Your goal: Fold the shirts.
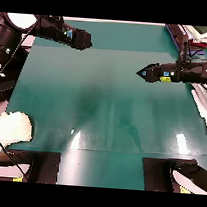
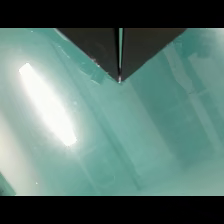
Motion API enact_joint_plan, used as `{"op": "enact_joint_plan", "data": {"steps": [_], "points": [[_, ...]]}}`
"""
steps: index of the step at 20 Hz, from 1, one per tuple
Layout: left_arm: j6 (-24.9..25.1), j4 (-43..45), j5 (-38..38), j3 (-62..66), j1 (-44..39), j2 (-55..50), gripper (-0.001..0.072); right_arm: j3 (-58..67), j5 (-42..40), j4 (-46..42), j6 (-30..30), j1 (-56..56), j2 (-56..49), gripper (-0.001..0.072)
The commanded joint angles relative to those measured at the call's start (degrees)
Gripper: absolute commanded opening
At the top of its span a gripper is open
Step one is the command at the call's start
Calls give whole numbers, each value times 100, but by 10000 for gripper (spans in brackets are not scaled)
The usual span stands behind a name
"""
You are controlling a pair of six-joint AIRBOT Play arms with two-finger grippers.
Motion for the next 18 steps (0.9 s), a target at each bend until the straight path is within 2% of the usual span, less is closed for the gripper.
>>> {"op": "enact_joint_plan", "data": {"steps": [1, 10, 12, 13, 18], "points": [[0, 2, 0, 0, 4, 0, 26, 2, 0, 4, 4, 17, -4, 19], [-4, -2, 11, 0, 4, 0, 25, 2, 48, 7, 4, 17, -2, 18], [4, 57, 538, 0, 7, -7, 25, 2, 46, 4, 4, 17, -2, 19], [0, 190, 487, 57, 83, 20, 25, 2, 44, 2, 4, 7, 0, 19], [31, 1029, -1663, -267, 1128, 1019, 25, 2, -17, -2, 2, 7, 0, 19]]}}
